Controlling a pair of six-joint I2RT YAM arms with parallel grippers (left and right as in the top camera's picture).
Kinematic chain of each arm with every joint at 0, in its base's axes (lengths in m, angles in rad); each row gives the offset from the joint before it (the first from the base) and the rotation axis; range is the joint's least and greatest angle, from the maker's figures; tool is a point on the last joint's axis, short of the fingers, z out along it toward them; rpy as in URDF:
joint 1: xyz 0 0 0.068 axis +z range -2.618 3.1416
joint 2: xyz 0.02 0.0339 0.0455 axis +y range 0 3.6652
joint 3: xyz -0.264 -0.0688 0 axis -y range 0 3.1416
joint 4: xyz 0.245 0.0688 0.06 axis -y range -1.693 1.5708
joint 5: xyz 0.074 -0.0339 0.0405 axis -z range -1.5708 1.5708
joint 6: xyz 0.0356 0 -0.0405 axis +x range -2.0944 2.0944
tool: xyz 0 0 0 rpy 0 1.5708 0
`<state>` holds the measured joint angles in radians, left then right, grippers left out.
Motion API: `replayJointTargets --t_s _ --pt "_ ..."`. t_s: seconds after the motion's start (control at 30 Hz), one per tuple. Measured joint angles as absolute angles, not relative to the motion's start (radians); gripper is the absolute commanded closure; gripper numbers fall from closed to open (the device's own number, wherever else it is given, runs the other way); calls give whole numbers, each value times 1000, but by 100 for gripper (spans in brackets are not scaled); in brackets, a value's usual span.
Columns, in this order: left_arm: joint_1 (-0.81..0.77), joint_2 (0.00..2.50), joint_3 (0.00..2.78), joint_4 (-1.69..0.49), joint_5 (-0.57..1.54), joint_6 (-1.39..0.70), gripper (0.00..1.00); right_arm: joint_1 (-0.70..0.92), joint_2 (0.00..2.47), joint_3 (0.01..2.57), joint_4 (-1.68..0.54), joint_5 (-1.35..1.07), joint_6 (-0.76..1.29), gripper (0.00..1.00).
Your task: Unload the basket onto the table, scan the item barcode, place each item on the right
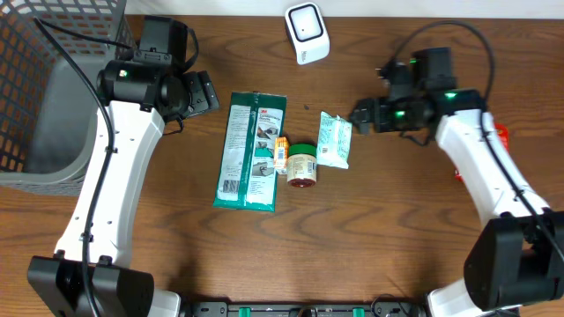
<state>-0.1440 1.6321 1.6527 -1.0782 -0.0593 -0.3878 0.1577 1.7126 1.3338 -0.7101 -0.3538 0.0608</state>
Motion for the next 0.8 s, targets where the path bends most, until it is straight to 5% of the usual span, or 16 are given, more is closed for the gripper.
replayJointTargets --t_s 0.47,0.6,0.63,0.7,0.77,0.8 --pt "-144 1632 1653 -1078 -59 -388 9 263 1746 1334 -720 -344 84 1" --pt "-144 1632 1653 -1062 -59 -392 2 253 1746 1334 -726 -344 99 1" --pt "-144 1632 1653 -1057 -57 -389 12 247 1746 1334 -733 -344 101 1" --pt "-144 1632 1653 -1070 -29 -383 55 232 1746 1334 -746 -344 103 1" --pt "-144 1633 1653 -1066 38 -390 87 213 1746 1334 -757 -345 104 1" --pt "-148 1633 1652 -1059 81 -389 92 202 1746 1334 -760 -348 105 1"
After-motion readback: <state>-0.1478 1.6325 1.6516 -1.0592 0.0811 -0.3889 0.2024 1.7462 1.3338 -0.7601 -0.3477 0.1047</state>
